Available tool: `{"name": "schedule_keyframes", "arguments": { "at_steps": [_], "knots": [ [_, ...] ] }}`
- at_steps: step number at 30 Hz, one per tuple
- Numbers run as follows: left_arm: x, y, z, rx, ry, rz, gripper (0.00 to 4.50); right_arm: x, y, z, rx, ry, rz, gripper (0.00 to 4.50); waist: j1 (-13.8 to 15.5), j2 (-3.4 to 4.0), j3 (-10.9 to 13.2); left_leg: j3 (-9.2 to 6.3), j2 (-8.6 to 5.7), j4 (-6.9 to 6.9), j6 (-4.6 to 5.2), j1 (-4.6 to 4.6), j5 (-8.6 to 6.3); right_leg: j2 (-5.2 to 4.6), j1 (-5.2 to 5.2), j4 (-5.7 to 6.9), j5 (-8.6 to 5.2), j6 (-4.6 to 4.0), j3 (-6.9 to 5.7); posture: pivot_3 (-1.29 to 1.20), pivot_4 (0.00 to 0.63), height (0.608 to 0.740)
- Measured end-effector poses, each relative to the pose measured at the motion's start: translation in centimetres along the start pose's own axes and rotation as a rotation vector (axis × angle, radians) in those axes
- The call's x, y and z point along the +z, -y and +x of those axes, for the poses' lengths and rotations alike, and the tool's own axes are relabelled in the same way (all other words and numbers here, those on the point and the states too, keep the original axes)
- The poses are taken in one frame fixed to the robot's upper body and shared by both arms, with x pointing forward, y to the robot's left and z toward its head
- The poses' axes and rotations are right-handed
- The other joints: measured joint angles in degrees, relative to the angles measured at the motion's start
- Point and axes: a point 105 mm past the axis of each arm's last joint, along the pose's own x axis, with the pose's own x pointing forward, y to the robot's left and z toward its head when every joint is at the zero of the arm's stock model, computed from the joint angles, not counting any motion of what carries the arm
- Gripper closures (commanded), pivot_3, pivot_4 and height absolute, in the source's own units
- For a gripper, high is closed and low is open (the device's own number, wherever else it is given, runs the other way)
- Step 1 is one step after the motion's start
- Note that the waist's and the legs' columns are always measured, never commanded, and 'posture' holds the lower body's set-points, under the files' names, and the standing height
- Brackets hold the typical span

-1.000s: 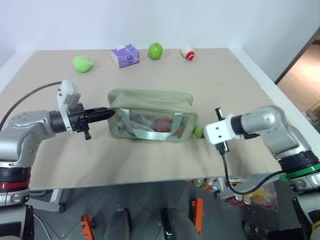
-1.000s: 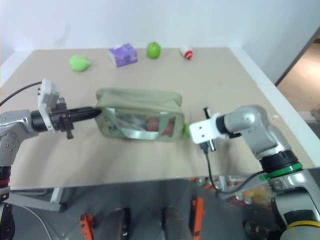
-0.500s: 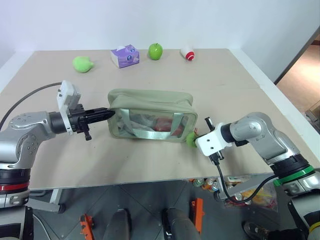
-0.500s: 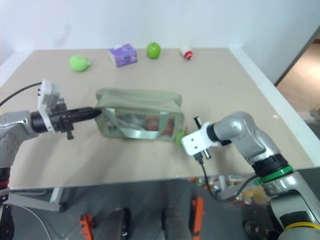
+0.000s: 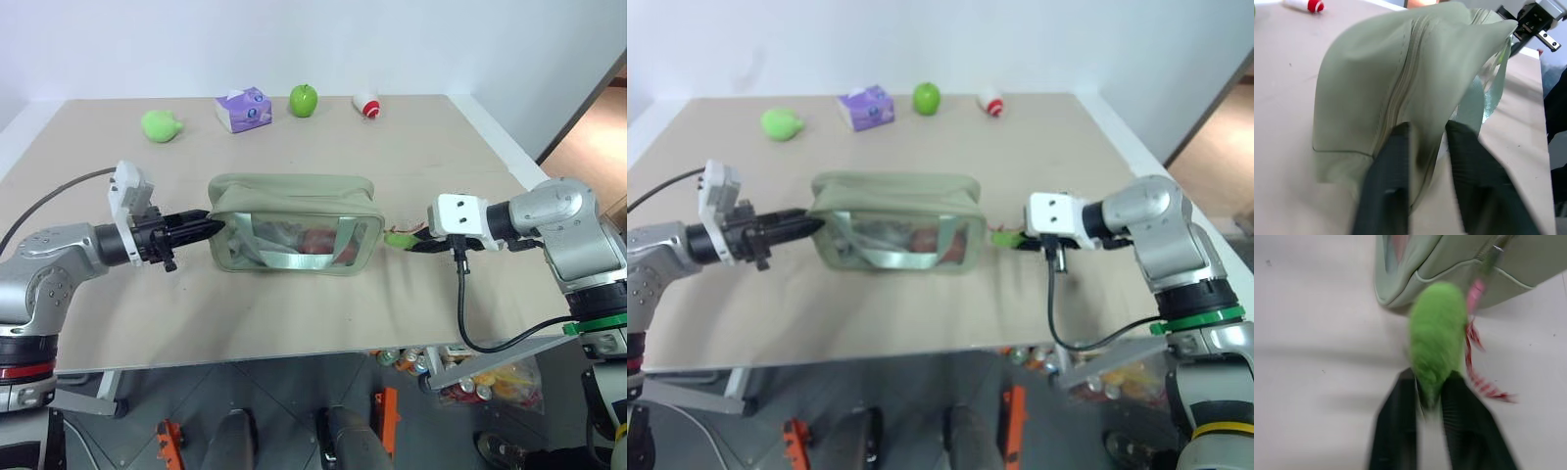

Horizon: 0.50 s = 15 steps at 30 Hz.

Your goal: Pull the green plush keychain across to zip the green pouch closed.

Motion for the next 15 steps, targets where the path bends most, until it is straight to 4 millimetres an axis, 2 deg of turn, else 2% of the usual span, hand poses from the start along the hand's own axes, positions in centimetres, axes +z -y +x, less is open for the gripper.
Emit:
{"name": "schedule_keyframes", "arguments": {
  "at_steps": [6,8,12,15],
  "knots": [
    [0.5,-0.3,-0.3,0.010,-0.006,-0.006,0.03,-0.2,-0.6,-0.1,0.026,0.028,0.093,0.73,0.0,0.00,0.0,0.00,0.00,-0.01,0.00,0.00,0.00,0.01,-0.02,0.00,0.00,0.00,0.00,0.00,0.150,0.740],
    [0.7,-0.5,-0.8,0.028,-0.018,0.008,0.01,-0.4,-0.9,-0.6,0.053,0.043,0.141,0.05,0.0,0.00,0.0,-0.01,0.00,-0.03,0.00,0.00,0.00,0.01,-0.03,0.00,0.00,0.00,0.00,0.00,0.150,0.740],
    [1.1,-1.0,-3.2,0.086,-0.018,0.022,0.01,-0.7,-0.5,-2.5,0.026,0.106,0.261,0.05,-0.2,0.02,0.0,0.01,0.00,-0.05,-0.01,-0.01,-0.01,0.00,-0.06,0.00,-0.01,-0.01,0.01,0.00,0.150,0.740],
    [1.5,-1.0,-5.0,0.112,0.027,-0.006,0.01,0.6,0.9,-4.5,-0.043,0.248,0.364,0.05,-0.4,0.04,0.0,0.01,0.01,-0.05,-0.01,0.00,-0.01,-0.01,-0.09,0.00,0.00,-0.02,0.01,0.00,0.150,0.740]
  ]
}}
